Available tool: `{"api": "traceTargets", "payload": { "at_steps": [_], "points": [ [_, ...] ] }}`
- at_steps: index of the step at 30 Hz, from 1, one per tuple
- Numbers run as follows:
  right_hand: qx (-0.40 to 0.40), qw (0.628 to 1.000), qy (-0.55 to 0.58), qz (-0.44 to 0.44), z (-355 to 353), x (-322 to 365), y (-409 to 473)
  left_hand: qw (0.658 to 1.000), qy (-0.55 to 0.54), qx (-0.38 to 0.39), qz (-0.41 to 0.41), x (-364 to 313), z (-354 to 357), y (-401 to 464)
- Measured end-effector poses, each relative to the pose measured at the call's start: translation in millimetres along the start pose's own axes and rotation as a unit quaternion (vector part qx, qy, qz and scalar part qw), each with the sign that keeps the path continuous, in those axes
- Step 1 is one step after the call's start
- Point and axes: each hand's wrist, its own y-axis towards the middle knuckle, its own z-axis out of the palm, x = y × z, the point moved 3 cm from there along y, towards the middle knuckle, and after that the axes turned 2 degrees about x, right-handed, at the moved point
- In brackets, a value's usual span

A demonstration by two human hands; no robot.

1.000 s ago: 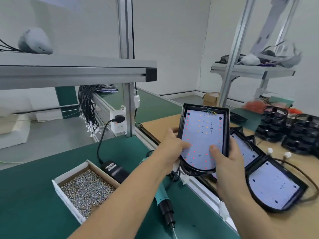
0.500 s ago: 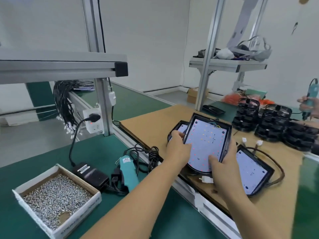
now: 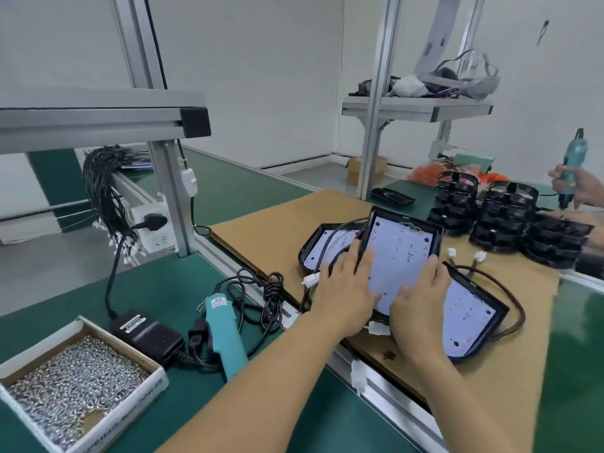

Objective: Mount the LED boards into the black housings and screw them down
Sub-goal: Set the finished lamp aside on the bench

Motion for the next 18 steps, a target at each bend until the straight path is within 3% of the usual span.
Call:
{"api": "traceTargets", "payload": {
  "at_steps": [2, 5, 9, 15, 18],
  "points": [
    [-0.031, 0.990, -0.134, -0.026, 1.0, 1.4, -6.0, 0.999, 0.029, 0.024, 0.000, 7.0, 10.2, -0.2],
    [-0.080, 0.964, -0.225, -0.120, -1.9, 5.3, -10.8, 0.997, 0.038, 0.071, 0.004, 13.5, 22.1, -0.8],
    [-0.034, 0.923, -0.313, -0.222, 0.6, -5.0, -12.2, 0.993, 0.031, 0.114, 0.013, 17.1, 28.3, 0.5],
    [0.028, 0.911, -0.358, -0.204, -2.1, -15.6, -9.4, 0.990, -0.096, 0.108, 0.002, 16.0, 28.1, -2.8],
    [0.024, 0.907, -0.375, -0.190, -0.4, -14.9, -12.0, 0.996, -0.047, 0.076, 0.019, 14.0, 27.5, -7.6]
  ]
}}
